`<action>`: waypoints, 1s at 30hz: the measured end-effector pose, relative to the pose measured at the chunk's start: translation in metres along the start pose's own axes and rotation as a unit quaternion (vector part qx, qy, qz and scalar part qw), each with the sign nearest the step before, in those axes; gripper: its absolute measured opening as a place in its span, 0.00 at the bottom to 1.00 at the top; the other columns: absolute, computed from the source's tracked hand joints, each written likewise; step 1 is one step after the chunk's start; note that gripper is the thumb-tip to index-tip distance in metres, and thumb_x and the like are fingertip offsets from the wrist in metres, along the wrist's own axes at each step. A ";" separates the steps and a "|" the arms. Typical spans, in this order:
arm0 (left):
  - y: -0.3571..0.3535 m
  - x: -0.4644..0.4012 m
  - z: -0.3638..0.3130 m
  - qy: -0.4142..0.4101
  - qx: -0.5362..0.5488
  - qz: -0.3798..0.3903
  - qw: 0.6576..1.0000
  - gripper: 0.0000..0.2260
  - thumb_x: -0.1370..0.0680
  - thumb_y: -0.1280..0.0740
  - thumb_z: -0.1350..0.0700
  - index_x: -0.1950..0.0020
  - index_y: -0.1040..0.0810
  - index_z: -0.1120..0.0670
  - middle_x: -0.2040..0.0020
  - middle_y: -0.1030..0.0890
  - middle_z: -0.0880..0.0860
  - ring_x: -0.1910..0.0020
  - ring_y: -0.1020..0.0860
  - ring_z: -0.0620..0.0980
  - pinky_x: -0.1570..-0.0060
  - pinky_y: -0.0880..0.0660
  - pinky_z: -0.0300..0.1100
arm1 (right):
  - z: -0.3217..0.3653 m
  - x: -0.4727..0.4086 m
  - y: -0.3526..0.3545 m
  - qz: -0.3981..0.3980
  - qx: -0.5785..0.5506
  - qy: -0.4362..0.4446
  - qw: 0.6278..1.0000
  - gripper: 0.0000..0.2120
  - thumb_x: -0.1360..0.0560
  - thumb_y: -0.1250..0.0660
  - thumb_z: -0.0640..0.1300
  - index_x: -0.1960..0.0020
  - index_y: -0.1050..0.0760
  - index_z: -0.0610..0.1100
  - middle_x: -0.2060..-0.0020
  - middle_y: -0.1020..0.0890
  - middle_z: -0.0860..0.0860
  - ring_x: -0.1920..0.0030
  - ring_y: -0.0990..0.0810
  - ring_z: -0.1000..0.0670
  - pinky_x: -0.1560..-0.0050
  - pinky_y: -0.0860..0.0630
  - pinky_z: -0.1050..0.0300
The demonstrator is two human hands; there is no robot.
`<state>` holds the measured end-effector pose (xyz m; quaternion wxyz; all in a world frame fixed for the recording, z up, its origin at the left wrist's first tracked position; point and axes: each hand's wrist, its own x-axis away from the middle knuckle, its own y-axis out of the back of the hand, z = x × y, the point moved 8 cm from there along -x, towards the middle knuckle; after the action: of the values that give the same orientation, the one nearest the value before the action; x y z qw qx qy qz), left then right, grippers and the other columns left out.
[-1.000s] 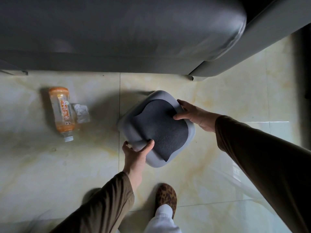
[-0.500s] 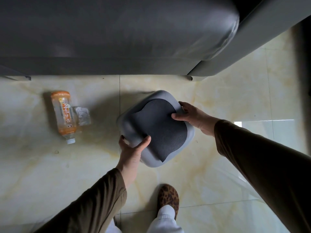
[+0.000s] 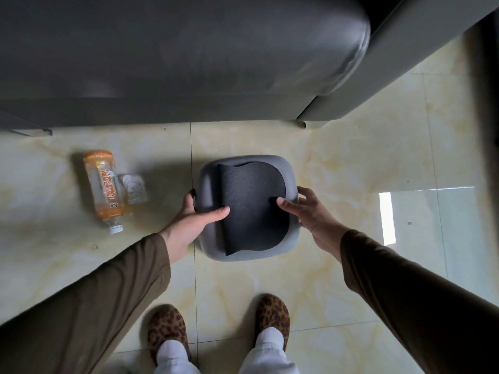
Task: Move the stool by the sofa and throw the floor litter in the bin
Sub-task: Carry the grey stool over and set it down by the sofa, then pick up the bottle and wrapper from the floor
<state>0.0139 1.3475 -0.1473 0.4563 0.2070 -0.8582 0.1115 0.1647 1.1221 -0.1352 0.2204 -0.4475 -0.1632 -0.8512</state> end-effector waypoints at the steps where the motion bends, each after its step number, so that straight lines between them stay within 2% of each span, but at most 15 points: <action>1: 0.000 -0.001 0.001 0.003 -0.002 -0.001 1.000 0.41 0.26 0.21 0.53 0.20 0.40 0.45 0.32 0.21 0.46 0.46 0.23 0.35 0.55 0.29 0.34 | 0.000 0.000 -0.001 -0.002 -0.003 0.002 1.000 0.35 0.28 0.23 0.48 0.25 0.35 0.47 0.40 0.18 0.49 0.49 0.18 0.54 0.56 0.27 0.55; 6: -0.001 -0.008 0.006 -0.004 0.003 -0.005 1.000 0.43 0.26 0.21 0.53 0.18 0.43 0.45 0.30 0.22 0.47 0.44 0.22 0.36 0.55 0.29 0.33 | 0.002 0.001 -0.002 -0.010 -0.003 0.001 1.000 0.34 0.26 0.24 0.47 0.26 0.35 0.47 0.44 0.18 0.52 0.51 0.19 0.55 0.58 0.29 0.57; 10: 0.000 -0.012 0.012 -0.002 0.009 -0.006 1.000 0.48 0.31 0.18 0.48 0.18 0.44 0.44 0.28 0.22 0.47 0.36 0.21 0.46 0.46 0.26 0.40 | 0.000 -0.001 0.000 -0.014 0.009 -0.002 1.000 0.34 0.27 0.24 0.48 0.25 0.34 0.47 0.41 0.18 0.50 0.50 0.19 0.55 0.58 0.29 0.58; 12: 0.000 -0.013 0.013 -0.001 0.009 -0.009 1.000 0.48 0.31 0.18 0.47 0.19 0.43 0.44 0.29 0.22 0.47 0.36 0.21 0.46 0.45 0.26 0.40 | -0.001 -0.001 -0.001 -0.010 0.026 -0.005 1.000 0.35 0.27 0.24 0.49 0.24 0.34 0.47 0.37 0.19 0.49 0.46 0.18 0.53 0.54 0.27 0.57; 14: 0.001 -0.011 0.013 -0.003 -0.003 -0.014 1.000 0.47 0.30 0.19 0.47 0.19 0.43 0.44 0.29 0.22 0.46 0.36 0.21 0.45 0.47 0.27 0.38 | 0.001 0.001 -0.002 -0.016 0.048 -0.006 0.999 0.38 0.28 0.23 0.50 0.23 0.35 0.48 0.30 0.22 0.50 0.40 0.20 0.50 0.47 0.27 0.55; 16: 0.004 -0.009 0.012 -0.007 -0.016 -0.016 1.000 0.52 0.35 0.19 0.41 0.18 0.44 0.42 0.24 0.26 0.47 0.31 0.24 0.47 0.39 0.28 0.41 | 0.009 0.008 -0.005 -0.041 0.079 0.009 0.996 0.41 0.27 0.24 0.50 0.20 0.40 0.50 0.29 0.29 0.55 0.36 0.25 0.52 0.41 0.32 0.56; 18: 0.010 -0.003 0.009 -0.010 -0.036 -0.028 0.999 0.56 0.37 0.20 0.36 0.17 0.48 0.40 0.17 0.37 0.49 0.22 0.33 0.49 0.28 0.34 0.46 | 0.026 0.019 -0.007 -0.087 0.117 0.055 0.988 0.42 0.26 0.25 0.50 0.19 0.42 0.51 0.28 0.31 0.54 0.30 0.29 0.50 0.38 0.33 0.56; 20: 0.024 0.006 0.004 -0.023 -0.032 -0.043 0.998 0.53 0.33 0.21 0.37 0.16 0.48 0.39 0.16 0.43 0.49 0.19 0.39 0.49 0.29 0.37 0.45 | 0.049 0.033 -0.020 -0.134 0.171 0.133 0.967 0.38 0.26 0.27 0.53 0.20 0.40 0.52 0.24 0.32 0.52 0.25 0.33 0.49 0.30 0.33 0.52; 23: 0.053 0.021 -0.006 -0.056 -0.038 -0.075 0.995 0.45 0.28 0.22 0.44 0.17 0.43 0.41 0.17 0.40 0.51 0.20 0.37 0.48 0.33 0.36 0.43 | 0.088 0.067 -0.060 -0.181 0.250 0.294 0.905 0.30 0.23 0.30 0.47 0.24 0.33 0.46 0.26 0.29 0.49 0.27 0.33 0.48 0.27 0.34 0.51; 25: 0.082 0.026 -0.011 -0.069 -0.027 -0.108 0.991 0.41 0.26 0.22 0.50 0.18 0.39 0.45 0.18 0.37 0.52 0.21 0.35 0.49 0.33 0.35 0.42 | 0.110 0.092 -0.103 -0.172 0.265 0.398 0.862 0.24 0.23 0.32 0.42 0.27 0.28 0.42 0.29 0.27 0.46 0.29 0.30 0.46 0.28 0.33 0.54; 28: 0.127 0.030 -0.012 -0.093 -0.021 -0.150 0.984 0.35 0.25 0.23 0.57 0.20 0.34 0.50 0.23 0.31 0.50 0.24 0.32 0.48 0.34 0.35 0.39 | 0.120 0.110 -0.172 -0.099 0.245 0.466 0.845 0.21 0.24 0.34 0.38 0.31 0.25 0.41 0.32 0.25 0.45 0.32 0.27 0.45 0.30 0.32 0.56; 30: 0.159 0.031 -0.009 -0.096 -0.028 -0.185 0.978 0.30 0.25 0.23 0.59 0.24 0.30 0.51 0.31 0.26 0.50 0.33 0.26 0.42 0.40 0.31 0.32 | 0.113 0.100 -0.214 -0.056 0.232 0.462 0.854 0.20 0.25 0.35 0.36 0.33 0.24 0.41 0.35 0.24 0.46 0.35 0.26 0.45 0.32 0.30 0.56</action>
<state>-0.0673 1.4844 -0.1173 0.3900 0.3588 -0.8478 -0.0191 0.0809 1.3348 -0.0073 0.3198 0.0717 -0.2600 -0.9083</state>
